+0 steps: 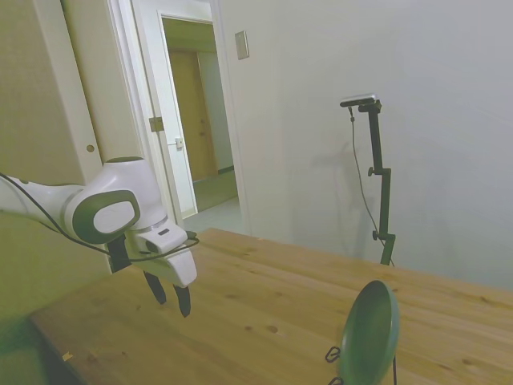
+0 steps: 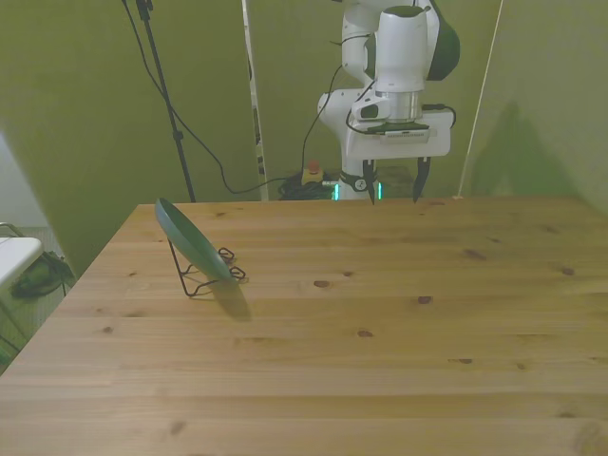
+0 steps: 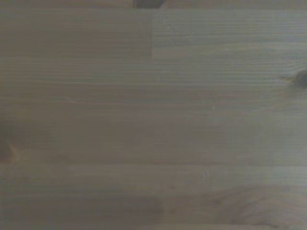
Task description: Unload the plate
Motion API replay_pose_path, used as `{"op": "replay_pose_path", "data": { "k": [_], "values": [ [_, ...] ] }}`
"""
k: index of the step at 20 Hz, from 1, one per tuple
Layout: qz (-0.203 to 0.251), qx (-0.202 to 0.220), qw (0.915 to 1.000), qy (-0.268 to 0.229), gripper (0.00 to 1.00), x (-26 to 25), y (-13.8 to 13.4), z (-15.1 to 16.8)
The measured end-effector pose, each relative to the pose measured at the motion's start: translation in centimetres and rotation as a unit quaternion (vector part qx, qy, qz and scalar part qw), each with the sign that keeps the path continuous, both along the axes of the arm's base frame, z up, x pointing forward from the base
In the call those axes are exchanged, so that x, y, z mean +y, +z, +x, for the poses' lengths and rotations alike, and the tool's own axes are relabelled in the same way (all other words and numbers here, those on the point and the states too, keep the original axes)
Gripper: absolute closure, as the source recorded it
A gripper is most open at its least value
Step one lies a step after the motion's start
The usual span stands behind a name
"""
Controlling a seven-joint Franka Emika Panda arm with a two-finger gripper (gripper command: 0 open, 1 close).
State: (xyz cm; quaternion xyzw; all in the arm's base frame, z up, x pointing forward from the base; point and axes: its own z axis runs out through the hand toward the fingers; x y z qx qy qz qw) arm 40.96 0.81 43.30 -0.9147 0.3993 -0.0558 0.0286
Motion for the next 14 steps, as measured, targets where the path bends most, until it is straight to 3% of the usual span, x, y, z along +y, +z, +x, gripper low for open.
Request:
{"op": "replay_pose_path", "data": {
  "k": [5,14],
  "values": [
    [-0.016,-0.015,0.9995,-0.024,0.0,-2.5,1.6,0.6],
    [-0.1,-0.036,0.9857,-0.131,0.0,-17.9,9.4,1.3]
  ]
}}
